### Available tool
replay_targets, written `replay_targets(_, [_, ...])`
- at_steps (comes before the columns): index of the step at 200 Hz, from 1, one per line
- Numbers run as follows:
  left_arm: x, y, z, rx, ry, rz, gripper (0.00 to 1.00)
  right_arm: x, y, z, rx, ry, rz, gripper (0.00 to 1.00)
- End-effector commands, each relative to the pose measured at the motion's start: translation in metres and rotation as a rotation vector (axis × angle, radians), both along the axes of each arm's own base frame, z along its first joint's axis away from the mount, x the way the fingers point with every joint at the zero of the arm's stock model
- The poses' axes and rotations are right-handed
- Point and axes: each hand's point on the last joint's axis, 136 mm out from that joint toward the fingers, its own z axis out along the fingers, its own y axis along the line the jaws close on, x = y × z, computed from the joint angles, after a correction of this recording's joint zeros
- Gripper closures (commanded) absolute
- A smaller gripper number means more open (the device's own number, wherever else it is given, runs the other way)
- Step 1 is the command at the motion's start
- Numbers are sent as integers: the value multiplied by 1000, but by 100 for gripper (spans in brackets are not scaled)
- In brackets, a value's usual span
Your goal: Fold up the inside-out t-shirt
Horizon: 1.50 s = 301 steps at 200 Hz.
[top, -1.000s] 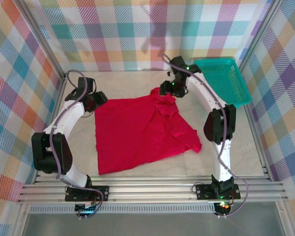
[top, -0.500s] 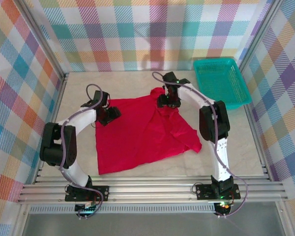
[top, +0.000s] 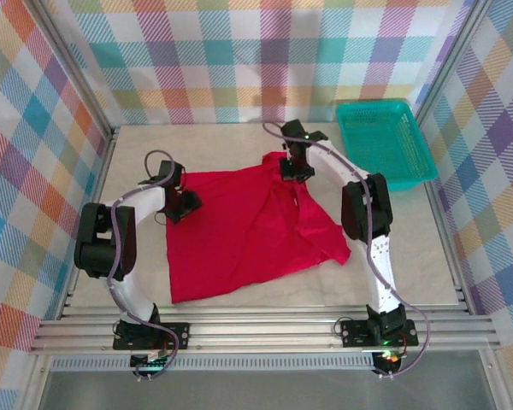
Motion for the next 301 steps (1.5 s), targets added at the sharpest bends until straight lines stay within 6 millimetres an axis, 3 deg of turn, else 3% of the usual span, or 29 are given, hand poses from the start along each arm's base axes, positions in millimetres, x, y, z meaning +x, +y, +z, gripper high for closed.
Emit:
replay_targets(1, [-15, 26, -1, 54, 35, 45, 41, 17, -24, 72, 24, -118, -30, 100])
replay_targets(18, [-21, 36, -7, 68, 59, 68, 41, 29, -32, 87, 34, -156, -43, 100])
replay_targets(43, [-30, 42, -12, 80, 80, 78, 42, 54, -43, 89, 51, -183, -82, 99])
replay_targets(74, [-47, 56, -10, 149, 116, 103, 43, 95, -73, 95, 39, -260, -198, 97])
replay_targets(79, [-51, 59, -8, 163, 120, 110, 43, 102, -75, 98, 51, -283, -213, 88])
replay_targets(87, [-56, 63, -5, 180, 121, 120, 43, 113, -73, 103, 92, -315, -212, 58])
replay_targets(102, [-62, 67, 12, 198, 88, 131, 43, 120, -58, 111, 175, -340, -182, 17])
replay_targets(114, [-57, 63, 37, 181, 15, 123, 42, 115, -48, 117, 236, -322, -181, 7])
replay_targets(135, [-34, 34, 98, 98, -183, 19, 36, 92, -29, 132, 316, -264, -171, 10])
replay_targets(158, [-6, -14, 154, 9, -361, -137, 30, 43, 7, 141, 363, -164, -92, 23])
replay_targets(176, [22, -52, 168, -60, -416, -239, 30, -2, 27, 123, 343, -86, -54, 27])
replay_targets(187, [44, -72, 162, -79, -407, -286, 30, -29, 33, 102, 352, -43, -57, 30])
replay_targets(208, [83, -100, 130, -127, -337, -328, 31, -74, 35, 67, 397, 44, -107, 30])
replay_targets(225, [105, -111, 96, -136, -258, -337, 34, -106, 32, 35, 396, 115, -139, 29])
replay_targets(241, [117, -115, 72, -136, -221, -336, 34, -123, 29, 13, 390, 158, -153, 29])
replay_targets(270, [109, -102, 25, -100, -122, -309, 35, -133, 23, -20, 363, 205, -184, 29])
replay_targets(301, [74, -62, -2, -31, -61, -237, 35, -125, 10, -54, 283, 235, -217, 29])
